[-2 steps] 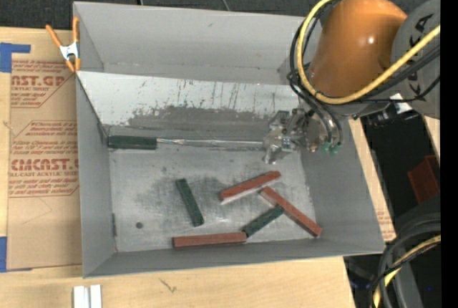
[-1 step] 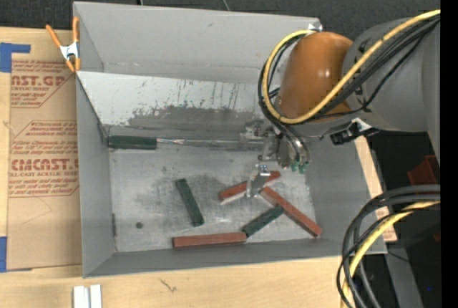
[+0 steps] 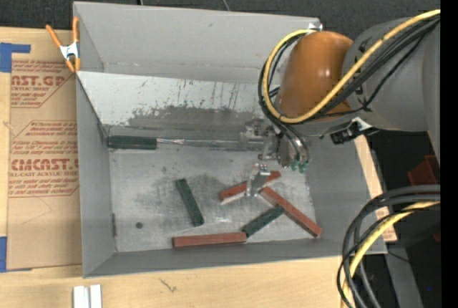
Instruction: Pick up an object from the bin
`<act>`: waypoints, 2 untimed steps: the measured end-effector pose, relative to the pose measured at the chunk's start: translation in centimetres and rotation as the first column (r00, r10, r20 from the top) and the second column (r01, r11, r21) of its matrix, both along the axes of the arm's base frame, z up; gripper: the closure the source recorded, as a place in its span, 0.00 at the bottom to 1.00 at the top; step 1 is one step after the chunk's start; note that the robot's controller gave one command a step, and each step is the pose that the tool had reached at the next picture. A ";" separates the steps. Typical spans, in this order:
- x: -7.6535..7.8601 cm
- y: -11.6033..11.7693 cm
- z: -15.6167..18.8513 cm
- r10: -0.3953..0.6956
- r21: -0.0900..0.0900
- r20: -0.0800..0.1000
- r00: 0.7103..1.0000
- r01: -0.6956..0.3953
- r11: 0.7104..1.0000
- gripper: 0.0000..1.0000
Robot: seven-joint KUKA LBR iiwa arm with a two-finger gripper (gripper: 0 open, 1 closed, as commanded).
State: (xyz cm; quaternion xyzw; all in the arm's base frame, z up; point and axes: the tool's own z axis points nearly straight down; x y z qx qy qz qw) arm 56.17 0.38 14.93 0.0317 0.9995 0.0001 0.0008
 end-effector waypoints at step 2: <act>-1.0 0.1 -7.7 0.033 0.001 -0.007 0.999 -0.033 0.999 1.00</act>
Offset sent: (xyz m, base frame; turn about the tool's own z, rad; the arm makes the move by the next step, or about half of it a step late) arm 0.0000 0.0000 0.0000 0.0000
